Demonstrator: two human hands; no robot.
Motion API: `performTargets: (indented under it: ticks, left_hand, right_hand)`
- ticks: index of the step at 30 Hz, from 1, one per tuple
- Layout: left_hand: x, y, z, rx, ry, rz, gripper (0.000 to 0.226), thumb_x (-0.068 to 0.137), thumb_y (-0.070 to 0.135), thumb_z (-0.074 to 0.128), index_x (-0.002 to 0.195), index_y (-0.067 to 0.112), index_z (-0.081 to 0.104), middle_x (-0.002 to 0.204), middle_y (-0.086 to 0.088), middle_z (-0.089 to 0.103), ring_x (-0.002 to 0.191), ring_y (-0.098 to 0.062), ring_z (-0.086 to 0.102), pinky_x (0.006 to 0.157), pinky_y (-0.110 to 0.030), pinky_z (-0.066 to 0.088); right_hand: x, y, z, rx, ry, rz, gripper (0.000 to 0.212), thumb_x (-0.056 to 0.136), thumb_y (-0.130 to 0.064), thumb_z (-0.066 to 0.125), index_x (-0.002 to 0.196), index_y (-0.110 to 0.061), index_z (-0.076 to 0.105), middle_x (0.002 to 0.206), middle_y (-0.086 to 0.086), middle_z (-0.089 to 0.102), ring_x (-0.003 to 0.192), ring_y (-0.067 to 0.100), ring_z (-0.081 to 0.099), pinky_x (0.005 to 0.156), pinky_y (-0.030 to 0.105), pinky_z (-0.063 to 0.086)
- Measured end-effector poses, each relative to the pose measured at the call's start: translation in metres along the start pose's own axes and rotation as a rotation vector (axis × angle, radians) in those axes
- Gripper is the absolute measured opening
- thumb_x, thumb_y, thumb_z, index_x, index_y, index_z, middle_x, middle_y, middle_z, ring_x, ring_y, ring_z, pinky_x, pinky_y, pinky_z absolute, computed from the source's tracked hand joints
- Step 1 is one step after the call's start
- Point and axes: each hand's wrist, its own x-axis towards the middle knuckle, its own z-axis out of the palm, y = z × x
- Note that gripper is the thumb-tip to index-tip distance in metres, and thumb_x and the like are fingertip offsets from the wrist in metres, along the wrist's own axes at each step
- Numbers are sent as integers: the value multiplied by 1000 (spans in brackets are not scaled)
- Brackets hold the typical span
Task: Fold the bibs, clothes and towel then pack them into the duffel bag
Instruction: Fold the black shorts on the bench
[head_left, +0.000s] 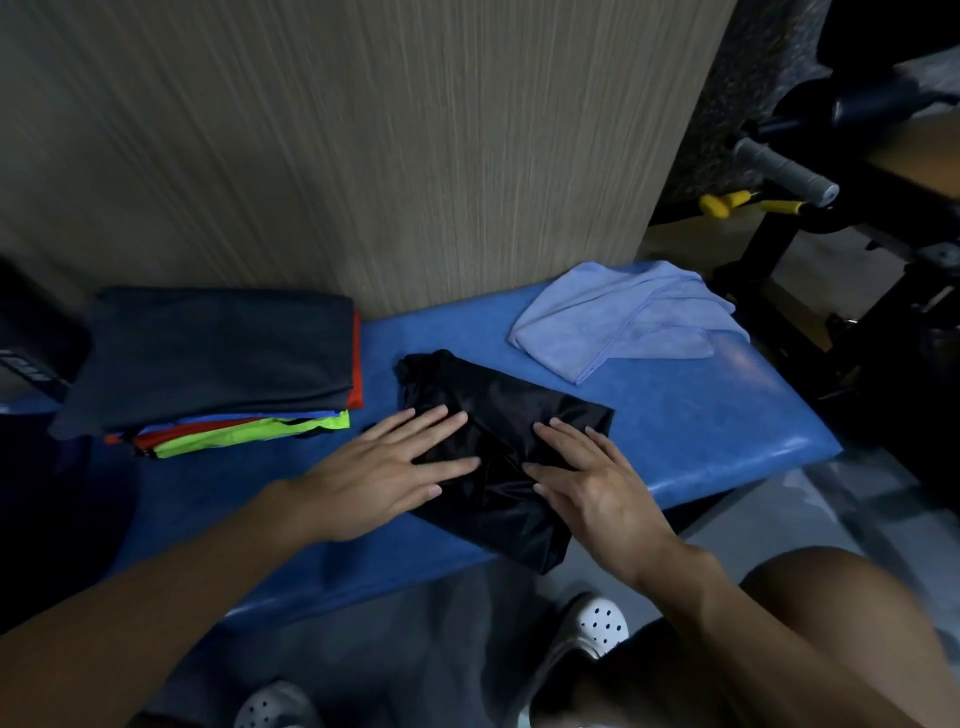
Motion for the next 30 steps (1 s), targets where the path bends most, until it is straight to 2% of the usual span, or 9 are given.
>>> performTargets:
  ticks: [4,8,10,14,16,18,20,22,30]
  left_hand:
    - [-8,-1,3,13,62,37,62,101,18,51,153,42,25,166,1,11,154,-19,5,122,-38,12]
    - [-18,-1,3,84,73,36,96,79,-1,75,153,38,28,166,-2,16,153,-22,11,124,-36,9]
    - [-20,3,-2,111,107,43,82,83,7,72,150,37,37,164,-3,21,152,-22,16,122,-37,11]
    - [-15,22,-18,-79,294,14,34,89,25,54,119,21,68,152,-7,45,148,-20,29,120,-42,25]
    - [-3,36,-21,-210,359,-74,33,95,28,44,117,14,64,148,-7,48,147,-17,31,120,-36,25]
    - [10,45,-17,-303,332,-227,49,101,36,30,135,9,51,155,-6,39,148,-11,23,120,-33,22]
    - [14,46,-6,-249,199,-293,66,100,46,18,156,12,22,165,0,15,151,-6,4,124,-34,14]
    - [9,41,5,-132,71,-284,71,97,55,14,158,22,-2,165,8,-9,150,-4,-15,124,-33,3]
    - [-8,34,8,-106,-5,-292,76,94,68,16,156,34,-12,163,5,-24,148,-8,-25,124,-34,-4]
  right_hand:
    - [-2,-3,-6,73,9,-4,28,92,-28,53,113,-25,71,138,6,56,133,22,47,105,48,43]
    - [-4,-13,-15,53,-242,-14,71,87,-10,58,150,-31,34,160,-3,26,148,15,20,118,42,14]
    - [-6,-16,-16,36,-310,-31,69,86,-10,55,148,-34,37,161,-9,18,150,13,8,119,41,4]
    - [-4,-16,-21,78,-166,-49,46,74,-13,45,114,-23,65,144,-3,51,144,16,32,116,48,25]
    - [-1,-22,-21,102,-133,-59,52,78,-20,38,126,-20,58,148,-3,47,144,13,31,118,42,19]
    - [0,-28,-17,106,-157,-72,55,90,-28,36,145,-23,42,155,-5,35,147,11,24,119,37,13]
    - [-4,-29,-9,59,-205,-83,52,97,-41,34,147,-30,38,158,-5,32,148,14,23,117,38,11]
    - [-7,-26,-4,22,-240,-76,46,98,-48,33,140,-34,46,156,-3,35,146,17,27,115,40,12]
    - [-17,-18,-13,12,-195,-96,36,100,-49,33,122,-38,60,145,-4,49,137,16,41,110,34,22]
